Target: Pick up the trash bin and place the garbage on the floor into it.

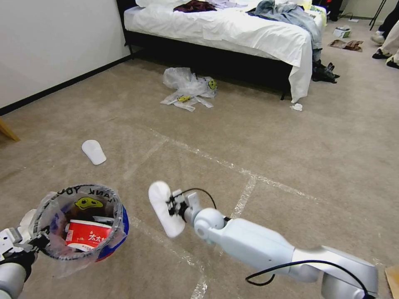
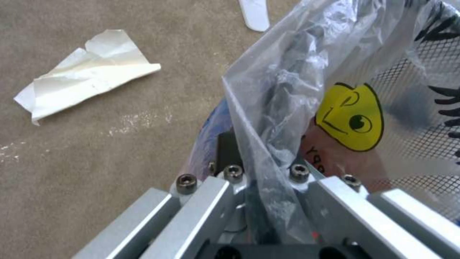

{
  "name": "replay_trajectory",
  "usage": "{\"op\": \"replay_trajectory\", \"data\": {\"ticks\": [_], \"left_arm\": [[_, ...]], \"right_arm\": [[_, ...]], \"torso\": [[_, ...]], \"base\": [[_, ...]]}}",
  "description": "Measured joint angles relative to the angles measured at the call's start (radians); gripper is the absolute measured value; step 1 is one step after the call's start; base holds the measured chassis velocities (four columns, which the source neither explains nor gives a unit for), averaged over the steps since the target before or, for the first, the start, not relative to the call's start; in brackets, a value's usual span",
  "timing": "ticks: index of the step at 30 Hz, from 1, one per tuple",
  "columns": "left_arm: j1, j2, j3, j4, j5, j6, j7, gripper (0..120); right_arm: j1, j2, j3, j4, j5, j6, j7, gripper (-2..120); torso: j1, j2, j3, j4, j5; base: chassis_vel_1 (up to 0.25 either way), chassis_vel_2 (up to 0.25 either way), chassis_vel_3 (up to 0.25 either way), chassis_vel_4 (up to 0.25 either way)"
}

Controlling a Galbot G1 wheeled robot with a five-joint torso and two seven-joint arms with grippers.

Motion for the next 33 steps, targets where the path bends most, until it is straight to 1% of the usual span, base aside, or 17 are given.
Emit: {"op": "replay_trajectory", "data": {"ticks": [2, 4, 5, 8, 11, 14, 16, 17, 18, 20, 21, 23, 24, 25, 27, 30, 33], "left_arm": [[0.002, 0.003, 0.000, 0.000, -0.001, 0.000, 0.000, 1], [0.004, 0.008, 0.000, 0.000, -0.009, 0.002, -0.001, 1], [0.004, 0.008, 0.000, 0.000, -0.009, 0.002, -0.001, 1], [0.004, 0.011, 0.009, 0.000, -0.021, 0.008, -0.009, 1], [0.003, 0.011, 0.011, 0.000, -0.021, 0.009, -0.010, 1], [-0.002, 0.014, 0.028, -0.001, -0.022, 0.012, -0.014, 1], [-0.003, 0.014, 0.030, -0.001, -0.022, 0.013, -0.014, 1], [-0.006, 0.014, 0.037, -0.001, -0.023, 0.014, -0.018, 1], [-0.006, 0.014, 0.037, -0.001, -0.023, 0.014, -0.018, 1], [-0.007, 0.013, 0.044, -0.001, -0.023, 0.015, -0.019, 1], [-0.007, 0.013, 0.044, -0.001, -0.023, 0.015, -0.019, 1], [-0.007, 0.014, 0.053, -0.004, -0.024, 0.016, -0.022, 1], [-0.007, 0.014, 0.053, -0.004, -0.024, 0.016, -0.022, 1], [-0.006, 0.014, 0.056, -0.008, -0.025, 0.017, -0.023, 1], [-0.006, 0.014, 0.057, -0.010, -0.026, 0.017, -0.024, 1], [-0.001, 0.014, 0.063, -0.019, -0.033, 0.018, -0.028, 1], [0.000, 0.013, 0.065, -0.023, -0.034, 0.018, -0.029, 1]], "right_arm": [[0.011, -0.005, 0.018, 0.018, -0.008, 0.011, -0.004, 0], [0.040, -0.010, 0.055, 0.074, -0.014, 0.032, -0.015, 0], [0.040, -0.010, 0.055, 0.074, -0.014, 0.032, -0.015, 0], [0.093, -0.009, 0.090, 0.182, -0.011, 0.076, -0.048, 0], [0.106, -0.008, 0.093, 0.205, -0.011, 0.087, -0.056, 0], [0.166, 0.007, 0.098, 0.301, -0.008, 0.148, -0.104, 0], [0.170, 0.009, 0.098, 0.307, -0.007, 0.154, -0.109, 0], [0.186, 0.017, 0.085, 0.336, 0.000, 0.187, -0.135, 0], [0.186, 0.017, 0.085, 0.336, 0.000, 0.187, -0.135, 0], [0.195, 0.031, 0.061, 0.347, 0.003, 0.240, -0.164, 0], [0.195, 0.031, 0.061, 0.347, 0.003, 0.240, -0.164, 0], [0.200, 0.055, 0.023, 0.346, 0.005, 0.320, -0.226, 0], [0.200, 0.055, 0.023, 0.346, 0.005, 0.320, -0.226, 0], [0.203, 0.067, 0.005, 0.335, 0.000, 0.353, -0.259, 0], [0.203, 0.073, -0.006, 0.326, -0.002, 0.369, -0.277, 0], [0.203, 0.094, -0.050, 0.271, -0.036, 0.432, -0.342, 0], [0.201, 0.099, -0.065, 0.251, -0.051, 0.447, -0.352, 0]], "torso": [[0.000, 0.000, 0.000, 0.0000, -0.0001], [0.000, 0.000, 0.000, 0.0001, -0.0001], [0.000, 0.000, 0.000, 0.0001, -0.0001], [0.000, 0.000, 0.000, 0.0001, -0.0002], [0.000, 0.000, 0.000, 0.0002, -0.0001], [0.000, 0.000, 0.000, 0.0000, -0.0002], [0.000, 0.000, 0.000, 0.0001, -0.0002], [0.000, 0.000, 0.000, -0.0001, -0.0002], [0.000, 0.000, 0.000, -0.0001, -0.0002], [0.000, 0.000, 0.000, 0.0000, -0.0002], [0.000, 0.000, 0.000, 0.0000, -0.0002], [0.000, 0.000, 0.000, 0.0001, -0.0003], [0.000, 0.000, 0.000, 0.0001, -0.0003], [0.000, 0.000, 0.000, 0.0001, -0.0003], [0.000, 0.000, 0.000, 0.0001, -0.0003], [0.000, 0.000, 0.000, -0.0001, -0.0003], [0.000, 0.000, 0.000, 0.0001, -0.0003]], "base": [[0.000, 0.000, 0.000, 0.000], [0.000, 0.000, 0.000, 0.000], [0.000, 0.000, 0.000, 0.000], [0.000, 0.000, 0.000, 0.000], [0.000, 0.000, 0.000, 0.000], [0.000, 0.000, 0.000, 0.000], [0.000, 0.000, 0.000, 0.000], [0.000, 0.000, 0.000, 0.000], [0.000, 0.000, 0.000, 0.000], [0.000, 0.000, 0.000, 0.000], [0.000, 0.000, 0.000, 0.000], [0.000, 0.000, 0.000, 0.000], [0.000, 0.000, 0.000, 0.000], [0.000, 0.000, 0.000, 0.000], [0.000, 0.000, 0.000, 0.000], [0.000, 0.000, 0.000, 0.000], [0.000, 0.000, 0.000, 0.000]]}}
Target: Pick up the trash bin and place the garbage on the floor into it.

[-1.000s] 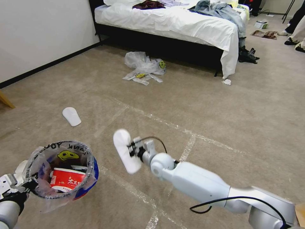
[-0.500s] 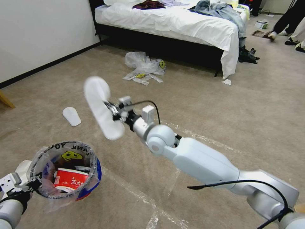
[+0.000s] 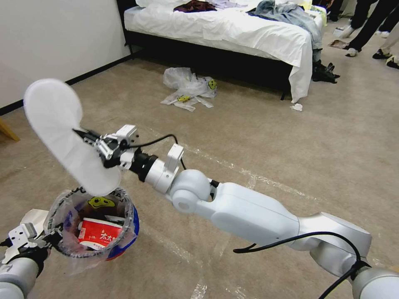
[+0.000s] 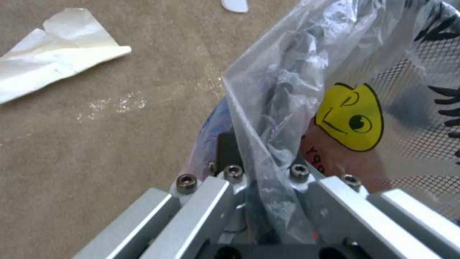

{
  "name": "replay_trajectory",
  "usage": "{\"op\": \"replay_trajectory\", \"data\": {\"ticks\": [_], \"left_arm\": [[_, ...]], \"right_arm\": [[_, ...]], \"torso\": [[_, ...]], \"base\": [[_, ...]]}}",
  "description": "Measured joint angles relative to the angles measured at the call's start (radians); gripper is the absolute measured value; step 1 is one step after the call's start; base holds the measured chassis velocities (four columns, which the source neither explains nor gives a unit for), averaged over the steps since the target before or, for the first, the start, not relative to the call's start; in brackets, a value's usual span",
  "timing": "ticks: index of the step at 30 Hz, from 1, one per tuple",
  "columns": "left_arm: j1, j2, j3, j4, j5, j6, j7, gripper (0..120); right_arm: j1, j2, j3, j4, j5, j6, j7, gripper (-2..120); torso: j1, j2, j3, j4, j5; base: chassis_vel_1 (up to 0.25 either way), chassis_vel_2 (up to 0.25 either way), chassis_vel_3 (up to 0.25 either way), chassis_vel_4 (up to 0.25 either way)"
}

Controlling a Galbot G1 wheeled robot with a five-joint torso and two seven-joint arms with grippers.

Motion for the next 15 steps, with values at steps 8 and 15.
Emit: {"op": "replay_trajectory", "data": {"ticks": [8, 15], "left_arm": [[0.007, -0.003, 0.013, -0.022, -0.007, 0.000, -0.006, 1], [0.018, -0.008, 0.018, -0.043, -0.014, 0.000, -0.009, 1]], "right_arm": [[-0.031, 0.020, -0.074, -0.105, -0.047, 0.059, -0.032, 0], [-0.062, 0.035, -0.103, -0.157, -0.078, 0.087, -0.058, 0]], "torso": [[0.000, 0.000, 0.000, -0.0001, 0.0001], [0.000, 0.000, 0.000, -0.0001, 0.0001]], "base": [[0.000, 0.000, 0.000, 0.000], [0.000, 0.000, 0.000, 0.000]]}}
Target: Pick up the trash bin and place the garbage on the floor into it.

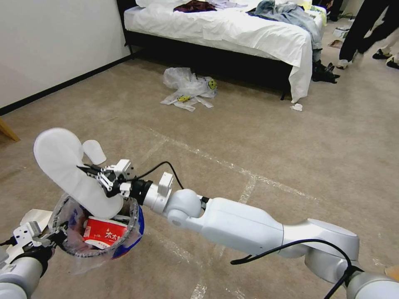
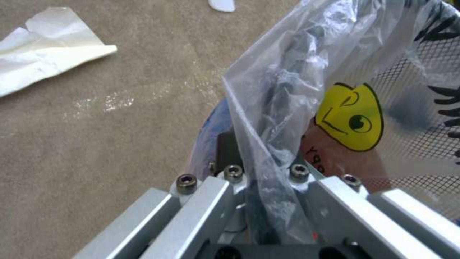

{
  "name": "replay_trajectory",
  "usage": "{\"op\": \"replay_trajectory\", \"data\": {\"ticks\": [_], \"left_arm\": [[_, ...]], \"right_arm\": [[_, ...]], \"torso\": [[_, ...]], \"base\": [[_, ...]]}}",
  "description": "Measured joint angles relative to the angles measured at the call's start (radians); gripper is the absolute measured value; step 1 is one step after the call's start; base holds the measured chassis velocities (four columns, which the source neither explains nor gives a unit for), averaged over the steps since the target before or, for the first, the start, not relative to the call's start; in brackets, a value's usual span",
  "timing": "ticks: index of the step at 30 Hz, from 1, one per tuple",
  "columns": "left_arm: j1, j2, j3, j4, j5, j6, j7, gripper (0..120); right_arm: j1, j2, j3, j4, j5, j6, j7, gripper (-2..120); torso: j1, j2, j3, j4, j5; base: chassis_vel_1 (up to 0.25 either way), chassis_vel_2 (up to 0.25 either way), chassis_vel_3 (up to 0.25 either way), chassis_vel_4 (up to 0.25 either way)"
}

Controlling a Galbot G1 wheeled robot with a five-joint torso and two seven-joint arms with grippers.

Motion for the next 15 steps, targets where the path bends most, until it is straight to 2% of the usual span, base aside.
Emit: {"op": "replay_trajectory", "data": {"ticks": [15], "left_arm": [[0.019, 0.001, 0.006, -0.026, -0.013, 0.000, -0.005, 1]], "right_arm": [[-0.047, 0.022, -0.027, -0.085, -0.057, 0.050, -0.037, 0]], "torso": [[0.000, 0.000, 0.000, 0.0000, 0.0000]], "base": [[0.000, 0.000, 0.000, 0.000]]}}
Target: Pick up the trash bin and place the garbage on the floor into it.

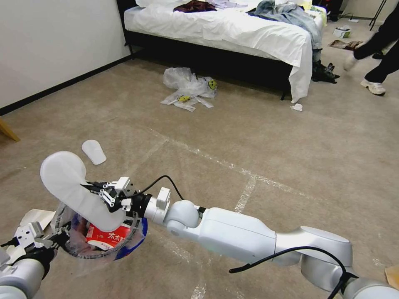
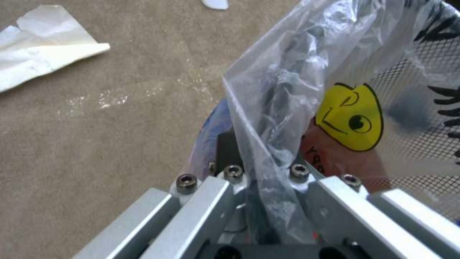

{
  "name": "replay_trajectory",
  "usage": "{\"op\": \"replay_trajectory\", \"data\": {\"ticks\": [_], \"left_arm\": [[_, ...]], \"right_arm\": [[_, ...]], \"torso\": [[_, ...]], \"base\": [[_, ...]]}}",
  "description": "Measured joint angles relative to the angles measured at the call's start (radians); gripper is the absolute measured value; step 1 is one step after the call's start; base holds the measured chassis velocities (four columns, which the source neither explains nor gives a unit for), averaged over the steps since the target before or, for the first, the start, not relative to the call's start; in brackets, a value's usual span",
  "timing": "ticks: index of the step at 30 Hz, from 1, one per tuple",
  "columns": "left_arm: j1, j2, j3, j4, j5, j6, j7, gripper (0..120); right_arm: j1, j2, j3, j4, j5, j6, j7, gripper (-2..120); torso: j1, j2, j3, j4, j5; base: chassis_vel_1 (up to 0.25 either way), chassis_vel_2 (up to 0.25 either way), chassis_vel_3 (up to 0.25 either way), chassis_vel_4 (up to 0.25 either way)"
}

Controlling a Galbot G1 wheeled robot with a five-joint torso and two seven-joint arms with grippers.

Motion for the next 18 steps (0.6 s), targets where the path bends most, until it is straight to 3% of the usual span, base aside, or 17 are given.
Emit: {"op": "replay_trajectory", "data": {"ticks": [18], "left_arm": [[0.001, -0.002, 0.006, -0.004, -0.001, -0.001, -0.001, 1]], "right_arm": [[-0.046, 0.019, -0.019, -0.051, -0.045, 0.042, -0.010, 0]], "torso": [[0.000, 0.000, 0.000, 0.0000, 0.0000]], "base": [[0.000, 0.000, 0.000, 0.000]]}}
